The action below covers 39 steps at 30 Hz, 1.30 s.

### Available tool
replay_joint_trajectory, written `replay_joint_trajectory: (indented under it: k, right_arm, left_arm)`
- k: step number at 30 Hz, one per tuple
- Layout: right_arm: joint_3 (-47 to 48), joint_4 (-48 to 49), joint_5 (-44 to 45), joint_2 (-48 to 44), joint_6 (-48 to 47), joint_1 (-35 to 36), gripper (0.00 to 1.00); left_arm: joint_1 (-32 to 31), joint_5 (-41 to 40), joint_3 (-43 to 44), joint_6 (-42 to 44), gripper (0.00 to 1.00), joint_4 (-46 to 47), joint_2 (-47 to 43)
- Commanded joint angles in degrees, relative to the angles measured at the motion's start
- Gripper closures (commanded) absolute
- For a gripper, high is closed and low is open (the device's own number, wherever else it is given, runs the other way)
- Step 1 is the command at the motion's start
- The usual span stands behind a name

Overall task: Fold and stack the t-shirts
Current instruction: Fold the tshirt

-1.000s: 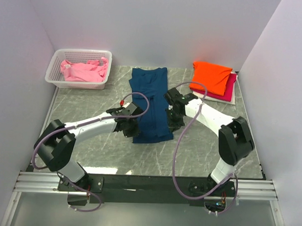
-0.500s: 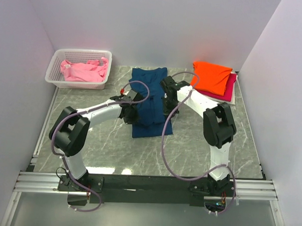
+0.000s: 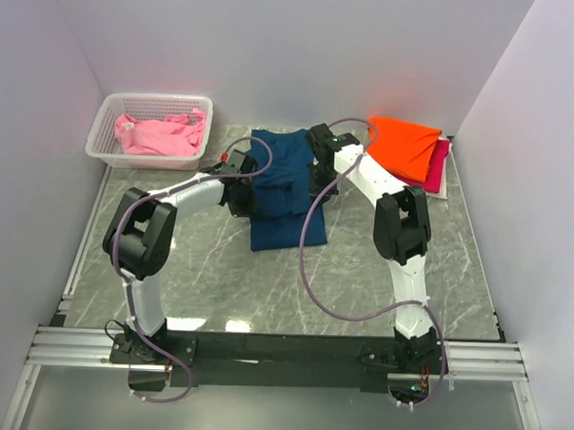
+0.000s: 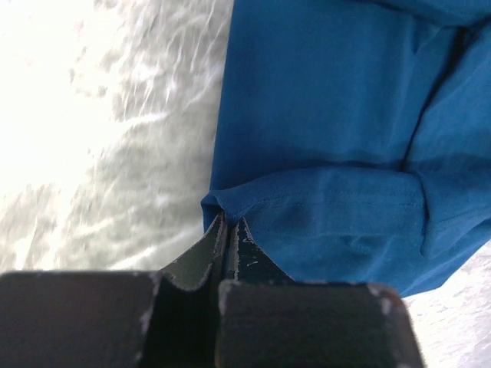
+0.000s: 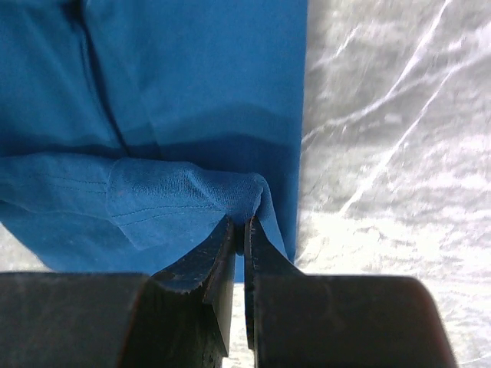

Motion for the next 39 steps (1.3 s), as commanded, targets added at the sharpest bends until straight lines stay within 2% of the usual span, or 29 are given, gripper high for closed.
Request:
replay_joint_trajectory:
  k: [1, 12, 28, 29, 30, 32, 33, 34, 36, 39]
  right_arm:
    - [4.46, -3.31, 1.19, 2.3, -0.61, -0.9, 1.0]
    - [7.81, -4.01, 1.28, 5.3, -0.26, -2.22, 1.0]
    - [11.06, -2.96, -0.65, 8.37, -1.67, -3.8, 0.98]
    - [11.93, -2.78, -1.61, 8.81, -1.93, -3.89, 0.93]
    - [12.46, -2.61, -2.14, 8.9, -2.28, -3.98, 0.76]
    - [14.22, -2.34, -3.2, 8.81, -2.55, -3.98, 0.63]
    - [14.66, -2.17, -3.38, 8.64, -2.72, -4.16, 0.57]
    - [15.27, -1.9, -3.55, 7.77, -2.81, -4.16, 0.55]
    - [14.84, -0.85, -3.56, 6.45, -3.16, -4.33, 0.53]
    - [11.42, 1.17, -3.38, 2.76, -3.43, -4.42, 0.52]
  left_arm:
    - [1.34, 3.97, 3.86, 2.56, 1.0, 2.46, 2.2]
    - [5.12, 8.19, 7.03, 3.18, 1.0, 4.83, 5.9]
    - [7.06, 9.78, 8.88, 3.09, 0.99, 5.8, 8.97]
    - [7.14, 9.69, 9.32, 2.92, 0.96, 5.37, 9.06]
    - [7.41, 9.6, 10.28, 3.0, 0.88, 5.1, 9.06]
    - [7.41, 8.81, 11.34, 2.74, 0.72, 4.66, 8.54]
    - [7.41, 7.77, 11.87, 2.65, 0.54, 4.66, 8.1]
    - [7.41, 7.15, 12.13, 2.56, 0.47, 4.75, 6.96]
    - [7.41, 5.92, 11.88, 2.47, 0.37, 5.1, 5.64]
    - [7.32, 6.08, 9.25, 2.21, 0.35, 6.67, 2.3]
